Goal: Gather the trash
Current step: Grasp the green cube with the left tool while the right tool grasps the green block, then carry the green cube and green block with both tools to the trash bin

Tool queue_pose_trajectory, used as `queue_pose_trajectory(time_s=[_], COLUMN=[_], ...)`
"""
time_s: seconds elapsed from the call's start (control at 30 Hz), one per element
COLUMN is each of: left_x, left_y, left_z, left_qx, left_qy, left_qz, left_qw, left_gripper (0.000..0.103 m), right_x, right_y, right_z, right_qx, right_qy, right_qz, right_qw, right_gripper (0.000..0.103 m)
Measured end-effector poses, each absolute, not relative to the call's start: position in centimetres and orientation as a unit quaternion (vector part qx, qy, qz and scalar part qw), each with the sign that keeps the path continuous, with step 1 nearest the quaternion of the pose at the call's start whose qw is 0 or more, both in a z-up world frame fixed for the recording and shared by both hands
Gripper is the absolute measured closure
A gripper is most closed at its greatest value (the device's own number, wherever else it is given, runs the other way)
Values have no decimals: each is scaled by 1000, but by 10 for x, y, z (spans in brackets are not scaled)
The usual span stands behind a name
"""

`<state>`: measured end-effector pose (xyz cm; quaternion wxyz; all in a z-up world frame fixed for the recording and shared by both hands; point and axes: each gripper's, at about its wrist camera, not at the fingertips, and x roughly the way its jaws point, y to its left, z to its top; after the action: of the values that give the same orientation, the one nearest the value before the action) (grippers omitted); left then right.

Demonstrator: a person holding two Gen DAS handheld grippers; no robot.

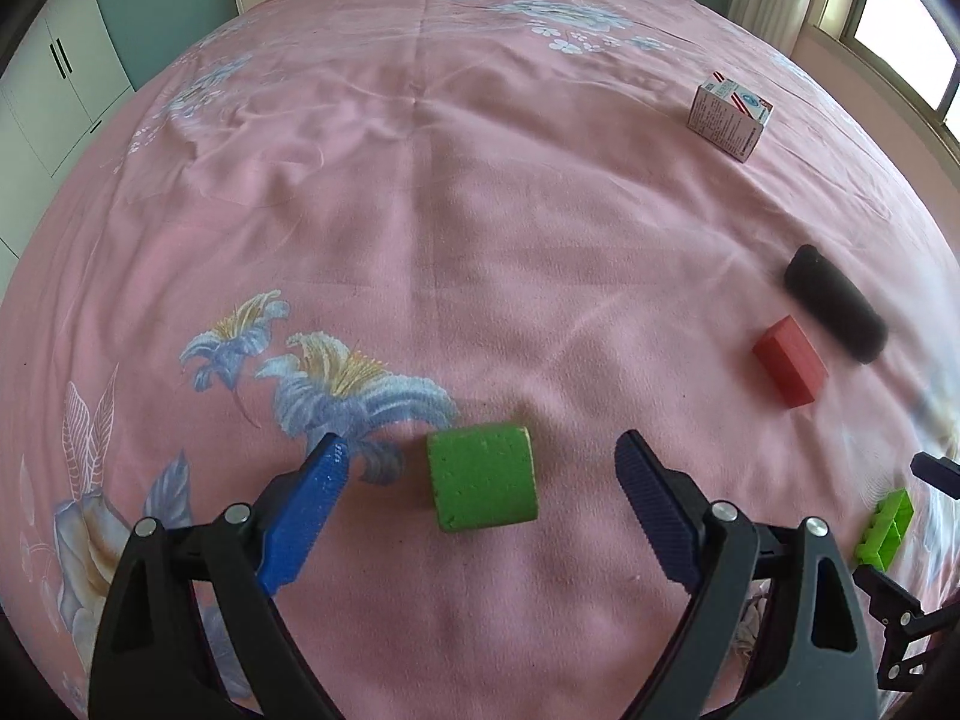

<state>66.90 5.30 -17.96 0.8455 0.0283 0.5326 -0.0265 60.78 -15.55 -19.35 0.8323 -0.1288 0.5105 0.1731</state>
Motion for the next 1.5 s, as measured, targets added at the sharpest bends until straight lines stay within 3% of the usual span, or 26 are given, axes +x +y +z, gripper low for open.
queue_pose_trajectory(time_s=[0.1,0.17,0.2,0.23,0.7,1.5], left_x=[675,674,673,672,642,427], left_y=[53,51,49,46,41,13], left_z=[-189,-191,-191,-190,-157,52], left_qx=[14,20,24,28,33,86], left_qy=[540,534,535,536,537,424], left_qz=[-21,-18,-23,-27,-27,-47], left_qw=[841,845,844,844,842,900], left_gripper=[37,46,58,70,71,71], right_x=[621,625,625,623,592,423], right_y=[-153,-150,-147,-144,-158,-189], right_z=[-202,-204,-204,-203,-173,35], right_qx=[-126,-121,-124,-127,-134,-129], right_qy=[511,509,506,503,491,391], right_qz=[180,192,198,202,181,136], right_qw=[831,830,830,831,841,901], right_gripper=[23,39,45,58,58,58])
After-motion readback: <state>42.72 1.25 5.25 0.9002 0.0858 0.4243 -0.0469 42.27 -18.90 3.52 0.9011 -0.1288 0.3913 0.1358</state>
